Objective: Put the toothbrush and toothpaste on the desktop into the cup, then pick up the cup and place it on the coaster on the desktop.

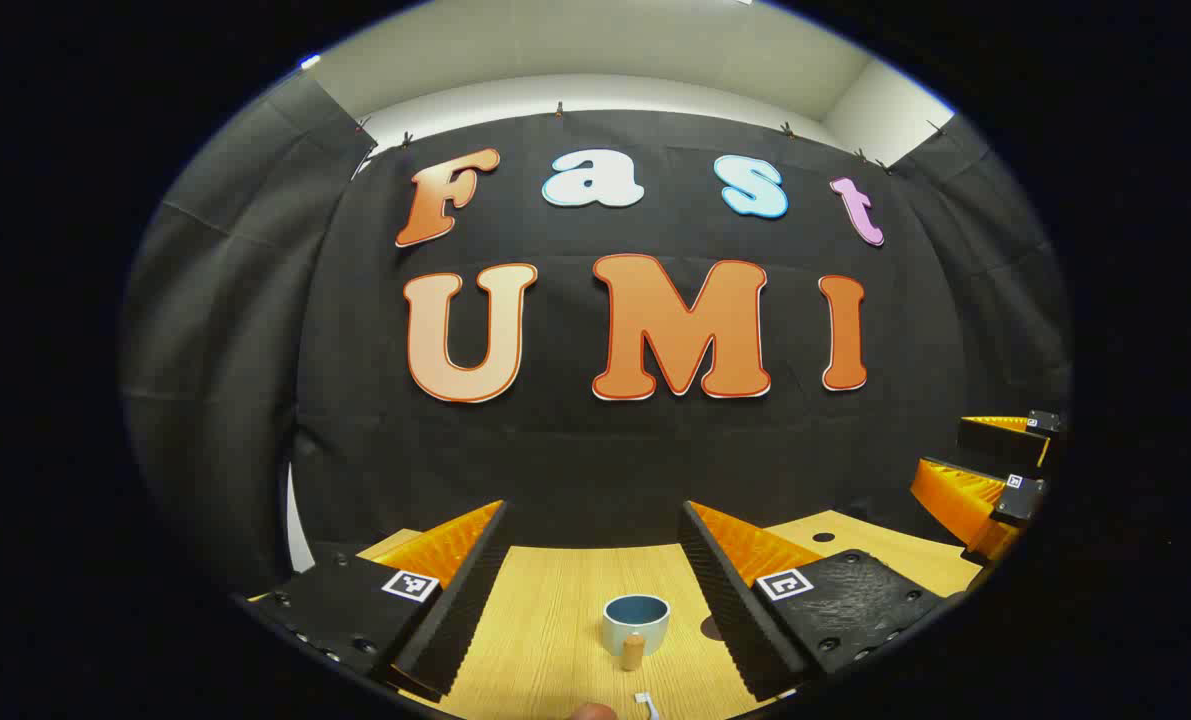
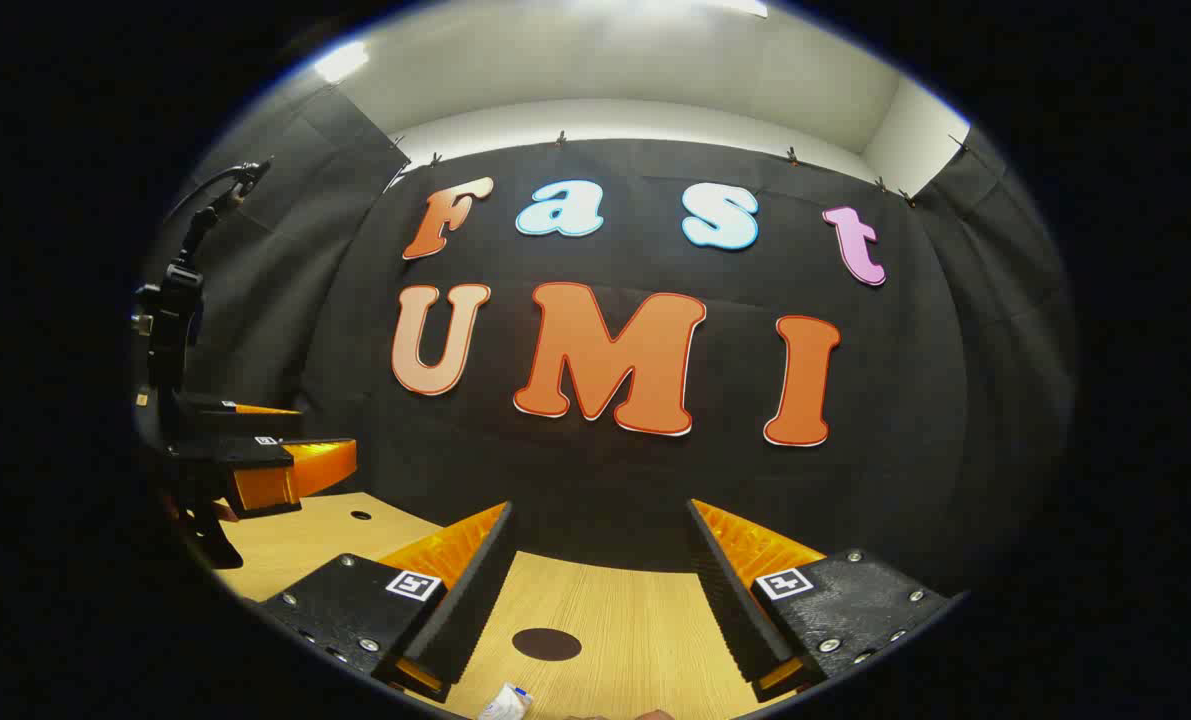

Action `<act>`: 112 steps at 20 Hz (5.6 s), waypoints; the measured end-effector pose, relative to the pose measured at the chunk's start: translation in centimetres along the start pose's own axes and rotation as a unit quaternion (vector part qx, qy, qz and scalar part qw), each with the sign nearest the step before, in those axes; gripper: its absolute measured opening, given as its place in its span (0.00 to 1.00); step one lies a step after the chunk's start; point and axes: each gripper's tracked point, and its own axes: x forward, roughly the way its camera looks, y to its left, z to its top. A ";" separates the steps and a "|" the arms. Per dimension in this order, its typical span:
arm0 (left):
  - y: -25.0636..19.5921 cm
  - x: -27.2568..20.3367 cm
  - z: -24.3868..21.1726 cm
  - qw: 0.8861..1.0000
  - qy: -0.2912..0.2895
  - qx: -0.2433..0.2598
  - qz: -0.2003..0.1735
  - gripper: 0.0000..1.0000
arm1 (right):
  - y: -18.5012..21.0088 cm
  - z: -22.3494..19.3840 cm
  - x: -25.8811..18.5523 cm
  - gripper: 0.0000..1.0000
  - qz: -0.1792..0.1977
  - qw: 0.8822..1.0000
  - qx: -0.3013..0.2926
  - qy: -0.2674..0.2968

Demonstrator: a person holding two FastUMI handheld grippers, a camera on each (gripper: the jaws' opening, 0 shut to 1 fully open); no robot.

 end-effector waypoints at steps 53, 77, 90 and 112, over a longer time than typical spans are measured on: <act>-5.4 -3.2 -22.7 0.899 0.428 -0.048 -0.077 0.99 | 5.5 -18.4 -4.6 0.82 0.105 0.906 0.050 0.406; -7.1 -6.4 -24.7 0.776 0.630 -0.025 -0.034 0.87 | 9.0 -28.9 -9.9 0.62 0.127 0.787 0.074 0.600; -7.8 -5.2 -25.9 0.790 0.612 -0.020 -0.016 0.12 | 10.3 -29.4 -9.1 0.13 0.138 0.796 0.118 0.578; -9.1 -2.6 -27.0 0.846 0.527 -0.057 -0.058 0.01 | 10.6 -28.0 -8.2 0.05 0.183 0.833 0.077 0.516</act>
